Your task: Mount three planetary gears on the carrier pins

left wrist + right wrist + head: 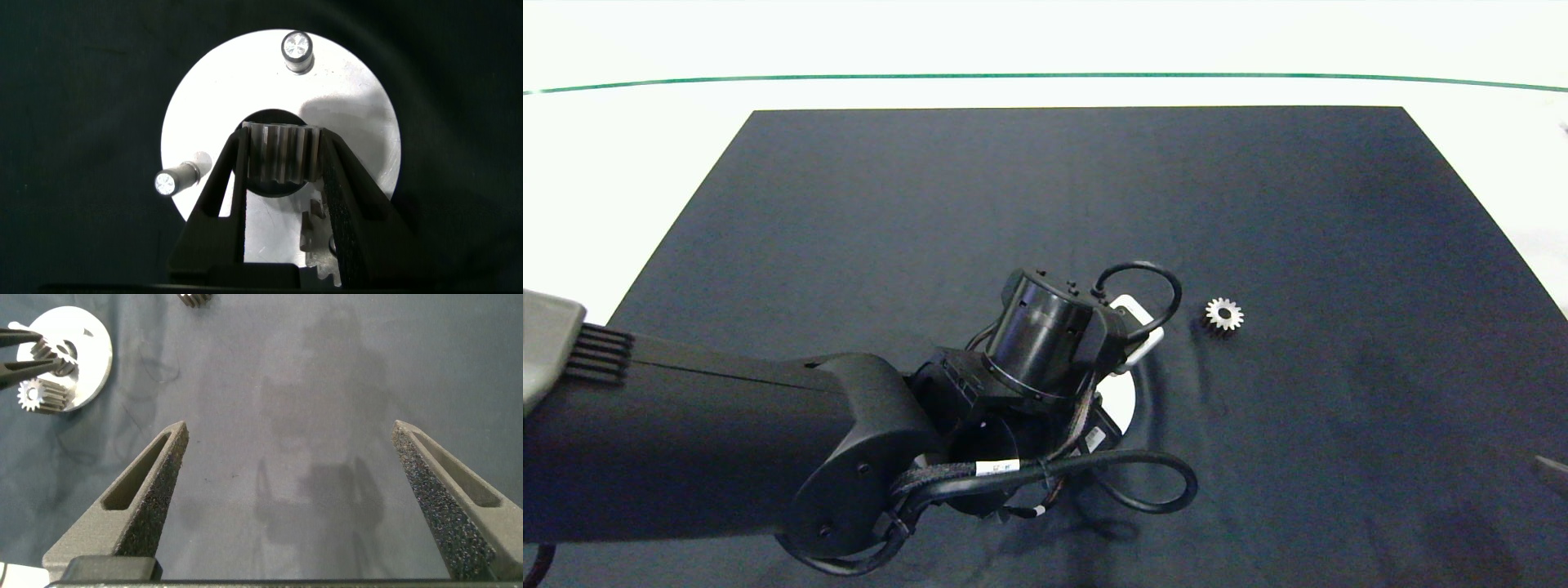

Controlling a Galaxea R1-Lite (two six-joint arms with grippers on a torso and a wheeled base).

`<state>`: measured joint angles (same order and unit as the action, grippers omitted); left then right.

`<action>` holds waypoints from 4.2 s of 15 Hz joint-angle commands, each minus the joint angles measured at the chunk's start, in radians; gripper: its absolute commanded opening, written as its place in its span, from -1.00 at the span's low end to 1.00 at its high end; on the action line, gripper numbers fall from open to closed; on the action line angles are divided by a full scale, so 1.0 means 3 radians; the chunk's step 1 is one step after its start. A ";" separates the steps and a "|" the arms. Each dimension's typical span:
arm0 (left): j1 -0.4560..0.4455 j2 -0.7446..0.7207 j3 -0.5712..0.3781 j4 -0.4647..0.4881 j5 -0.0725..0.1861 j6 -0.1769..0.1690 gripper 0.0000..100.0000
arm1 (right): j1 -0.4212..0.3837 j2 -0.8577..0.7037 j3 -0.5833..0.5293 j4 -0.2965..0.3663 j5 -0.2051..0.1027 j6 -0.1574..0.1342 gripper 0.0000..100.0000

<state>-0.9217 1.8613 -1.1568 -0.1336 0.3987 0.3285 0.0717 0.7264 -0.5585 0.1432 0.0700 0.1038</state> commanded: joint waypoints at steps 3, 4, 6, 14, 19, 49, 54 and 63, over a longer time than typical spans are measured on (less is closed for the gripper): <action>-0.0011 0.0008 -0.0035 0.0021 0.0005 0.0009 -0.44 | 0.0006 0.0002 0.0000 0.0003 0.0002 0.0002 1.00; -0.0011 0.0019 -0.0051 0.0021 0.0005 0.0004 -0.44 | 0.0006 0.0002 0.0000 0.0003 0.0007 0.0002 1.00; -0.0016 0.0003 -0.0051 0.0026 0.0005 0.0009 -0.44 | 0.0006 0.0002 0.0006 0.0003 0.0002 0.0002 1.00; -0.0031 0.0013 -0.0071 0.0026 0.0005 -0.0001 1.00 | 0.0006 0.0002 0.0006 0.0003 0.0002 0.0007 1.00; -0.0062 0.0100 -0.0097 0.0011 0.0005 -0.0001 1.00 | 0.0001 0.0002 0.0016 0.0003 0.0002 0.0007 1.00; -0.0031 0.0238 -0.0812 0.1105 0.0005 0.0050 1.00 | 0.0006 -0.0003 0.0041 0.0003 0.0002 0.0058 1.00; -0.0026 0.0295 -0.0874 0.1105 0.0005 0.0055 1.00 | 0.0001 -0.0003 0.0041 0.0003 0.0002 0.0058 1.00; 0.0081 0.0259 -0.0879 0.1156 0.0005 0.0091 0.66 | 0.0001 -0.0003 0.0041 0.0003 0.0002 0.0058 1.00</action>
<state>-0.9019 1.9445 -1.4202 0.2121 0.3977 0.3536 0.0717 0.7253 -0.5464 0.1432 0.0700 0.1206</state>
